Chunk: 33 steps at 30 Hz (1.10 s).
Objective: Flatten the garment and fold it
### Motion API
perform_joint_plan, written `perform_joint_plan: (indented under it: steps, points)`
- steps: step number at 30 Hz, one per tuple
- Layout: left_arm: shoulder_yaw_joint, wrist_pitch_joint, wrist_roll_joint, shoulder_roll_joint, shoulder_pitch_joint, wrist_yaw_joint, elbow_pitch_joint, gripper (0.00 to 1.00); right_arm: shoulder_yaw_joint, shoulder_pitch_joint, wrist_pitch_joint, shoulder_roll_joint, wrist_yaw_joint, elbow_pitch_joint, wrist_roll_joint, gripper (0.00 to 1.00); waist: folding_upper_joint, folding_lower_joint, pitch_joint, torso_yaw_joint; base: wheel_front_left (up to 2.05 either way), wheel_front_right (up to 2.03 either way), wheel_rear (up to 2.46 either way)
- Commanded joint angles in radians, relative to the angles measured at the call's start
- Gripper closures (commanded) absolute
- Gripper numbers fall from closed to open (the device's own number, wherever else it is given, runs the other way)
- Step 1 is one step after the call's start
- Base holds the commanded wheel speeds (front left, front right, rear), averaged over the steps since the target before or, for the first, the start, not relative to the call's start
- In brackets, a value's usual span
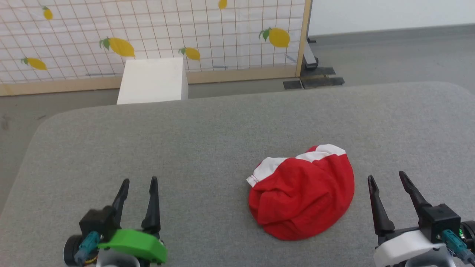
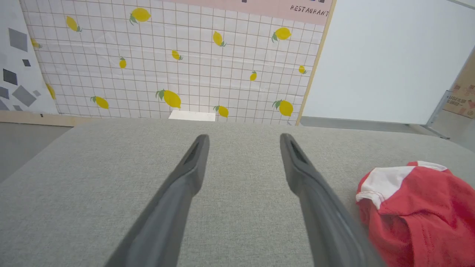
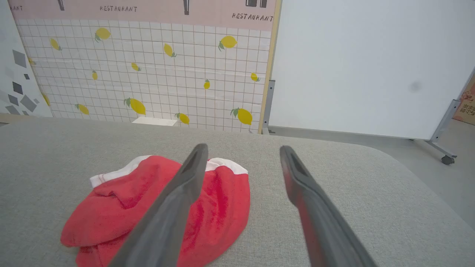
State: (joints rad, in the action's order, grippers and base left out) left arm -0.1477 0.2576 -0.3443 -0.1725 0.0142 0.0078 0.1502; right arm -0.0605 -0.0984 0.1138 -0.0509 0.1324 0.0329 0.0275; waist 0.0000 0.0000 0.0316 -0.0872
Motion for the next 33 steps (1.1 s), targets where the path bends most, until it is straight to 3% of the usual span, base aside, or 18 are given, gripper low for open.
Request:
perform_joint_plan:
  steps: [1,14,33]
  points:
    - [0.014,0.004,0.01,0.009,-0.028,-0.011,-0.009,0.0,-0.002,-0.018,-0.002,0.001,-0.002,0.014,-0.001,0.0,0.0,0.0,0.014,0.008,0.0,0.0,0.0]
    - [0.08,0.004,0.065,0.058,-0.069,-0.065,-0.004,0.0,-0.004,-0.03,-0.005,0.001,-0.002,0.018,-0.015,0.0,0.0,0.0,0.007,0.024,0.0,0.0,0.0]
    - [0.103,0.004,0.098,0.093,-0.062,-0.087,0.027,0.0,-0.003,-0.024,-0.006,0.001,-0.002,0.009,-0.019,0.0,0.0,0.0,-0.009,0.027,0.0,0.0,0.0]
